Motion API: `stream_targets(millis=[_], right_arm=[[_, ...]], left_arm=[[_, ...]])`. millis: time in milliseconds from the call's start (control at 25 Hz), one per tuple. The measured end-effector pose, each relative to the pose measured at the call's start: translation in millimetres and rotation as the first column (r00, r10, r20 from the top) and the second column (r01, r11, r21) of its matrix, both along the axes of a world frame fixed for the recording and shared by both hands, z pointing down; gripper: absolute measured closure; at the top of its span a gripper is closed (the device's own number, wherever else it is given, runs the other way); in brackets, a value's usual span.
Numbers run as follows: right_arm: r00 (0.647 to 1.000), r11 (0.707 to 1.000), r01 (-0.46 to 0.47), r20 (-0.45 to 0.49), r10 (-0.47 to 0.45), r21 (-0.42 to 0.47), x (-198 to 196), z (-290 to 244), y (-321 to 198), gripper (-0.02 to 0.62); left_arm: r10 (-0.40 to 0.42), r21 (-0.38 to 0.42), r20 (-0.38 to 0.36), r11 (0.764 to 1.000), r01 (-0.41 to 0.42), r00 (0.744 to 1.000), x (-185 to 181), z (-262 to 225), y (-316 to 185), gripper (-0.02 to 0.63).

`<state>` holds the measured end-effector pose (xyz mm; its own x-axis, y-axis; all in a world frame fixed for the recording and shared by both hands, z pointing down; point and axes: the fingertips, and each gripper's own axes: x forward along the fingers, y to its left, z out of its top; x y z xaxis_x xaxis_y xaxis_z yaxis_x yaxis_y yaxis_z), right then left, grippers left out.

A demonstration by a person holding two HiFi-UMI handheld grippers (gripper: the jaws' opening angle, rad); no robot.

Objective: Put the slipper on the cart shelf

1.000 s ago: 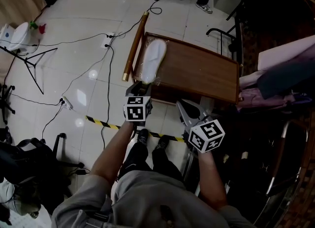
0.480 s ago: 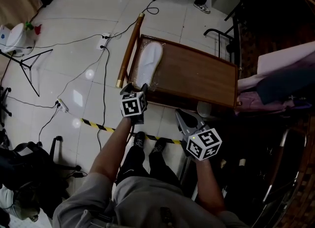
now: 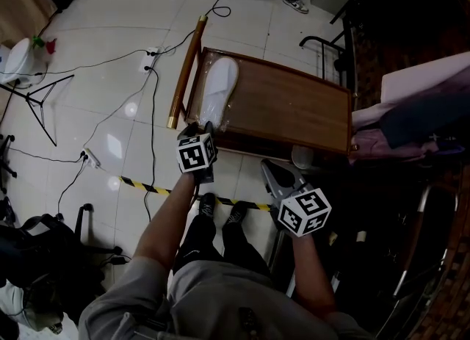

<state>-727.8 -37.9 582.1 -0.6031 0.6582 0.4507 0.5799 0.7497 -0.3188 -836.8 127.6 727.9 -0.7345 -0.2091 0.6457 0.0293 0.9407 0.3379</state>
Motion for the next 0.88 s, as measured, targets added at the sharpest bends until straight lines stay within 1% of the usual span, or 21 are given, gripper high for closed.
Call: stream_targets(millis=[80,160,280,680,880], right_arm=[[1.0,1.0,0.001,0.001,-0.001,-0.002,1.7,-1.2,1.0,0.597],[1.0,1.0,0.0,0.003,0.0,-0.003,3.0,-2.7,1.2,0.597],[1.0,1.0,0.0,0.01,0.0,-0.005,4.0,-5.8,0.4,0.597],[0.999,0.999,-0.024,0.032,0.025,-0.023,7.7,-18.7,-13.2,0.597],[0.997,0.998,-0.035,0.062,0.037,-0.043,9.5,-33.0,-25.5,0.597]], left_arm=[[-0.001,-0.019,0.02,1.0,0.002,1.0,0.8,-6.2,1.1,0.467],[0.006,-0.054,0.043,0.999,-0.003,0.999,0.6,-11.8,1.5,0.486],[0.015,-0.081,0.068,0.997,-0.01,0.998,1.8,-20.3,-0.2,0.505],[0.061,-0.124,0.183,0.992,-0.038,0.981,-4.0,-71.2,-16.0,0.532],[0.094,-0.157,0.232,0.986,-0.058,0.968,-3.8,-102.0,-30.2,0.542]])
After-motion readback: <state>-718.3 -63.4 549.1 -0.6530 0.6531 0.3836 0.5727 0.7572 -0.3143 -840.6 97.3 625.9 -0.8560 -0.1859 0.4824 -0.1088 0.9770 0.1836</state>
